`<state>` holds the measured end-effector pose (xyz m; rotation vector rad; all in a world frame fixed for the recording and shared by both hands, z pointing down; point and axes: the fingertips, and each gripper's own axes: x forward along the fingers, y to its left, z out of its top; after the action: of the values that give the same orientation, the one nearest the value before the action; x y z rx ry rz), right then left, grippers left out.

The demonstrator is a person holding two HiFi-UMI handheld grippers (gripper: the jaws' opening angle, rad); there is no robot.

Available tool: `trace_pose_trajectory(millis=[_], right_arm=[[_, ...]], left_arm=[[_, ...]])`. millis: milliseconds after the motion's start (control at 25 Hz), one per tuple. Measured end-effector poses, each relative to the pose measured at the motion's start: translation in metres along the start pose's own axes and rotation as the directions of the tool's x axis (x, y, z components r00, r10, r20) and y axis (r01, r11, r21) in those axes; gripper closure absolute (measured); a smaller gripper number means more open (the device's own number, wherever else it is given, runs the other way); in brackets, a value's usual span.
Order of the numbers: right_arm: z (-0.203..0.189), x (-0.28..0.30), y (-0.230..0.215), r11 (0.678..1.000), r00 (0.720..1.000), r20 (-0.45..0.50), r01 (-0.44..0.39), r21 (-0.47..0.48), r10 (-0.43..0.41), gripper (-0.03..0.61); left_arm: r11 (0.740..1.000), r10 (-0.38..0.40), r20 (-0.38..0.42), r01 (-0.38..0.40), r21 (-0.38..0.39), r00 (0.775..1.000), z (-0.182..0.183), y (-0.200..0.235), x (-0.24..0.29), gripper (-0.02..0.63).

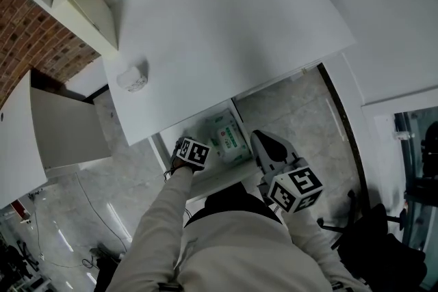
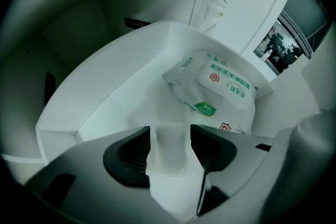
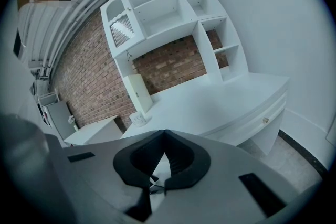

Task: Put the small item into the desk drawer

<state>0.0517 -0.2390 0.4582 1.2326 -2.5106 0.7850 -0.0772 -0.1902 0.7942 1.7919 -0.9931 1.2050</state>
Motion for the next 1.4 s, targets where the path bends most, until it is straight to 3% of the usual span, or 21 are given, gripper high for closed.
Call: trace_pose_trajectory(millis=[280,560,760,960,1160,1400], right_arm=[[0.002,-0.001,0.010,1.000,1.000,0.015,-0.026,-0.012,0.026,0.551],[0.004,-0.007,0.018,0.999,0.999,0.035,-0.039,-0.018,0.039,0.551],[0.005,-0.012,0.023,0.999,0.998,0.048,-0.039,-0.028,0.040,0.551],[0.009,-0.016,0.031,0.998,0.996,0.069,-0.049,-0.039,0.052,0.551],[0.016,-0.019,0.036,0.997,0.994,0.091,-0.054,-0.053,0.059,0.551],[0.024,-0.025,0.042,0.996,0.992,0.114,-0.051,-0.077,0.059,0.551]], left_arm=[[1.000,0.010,0.168,-0.010,-0.004,0.986,0.037,-0.002,-0.045,0.367],[0.999,0.016,0.343,-0.003,-0.039,0.939,0.069,-0.003,-0.110,0.371],[1.000,0.020,0.482,-0.017,-0.010,0.876,0.098,-0.013,-0.176,0.382],[0.999,0.052,0.614,-0.051,-0.019,0.787,0.115,-0.011,-0.228,0.418],[0.996,0.077,0.699,-0.088,-0.021,0.711,0.122,-0.010,-0.277,0.451],[0.992,0.123,0.773,-0.093,-0.083,0.622,0.116,0.000,-0.320,0.494]])
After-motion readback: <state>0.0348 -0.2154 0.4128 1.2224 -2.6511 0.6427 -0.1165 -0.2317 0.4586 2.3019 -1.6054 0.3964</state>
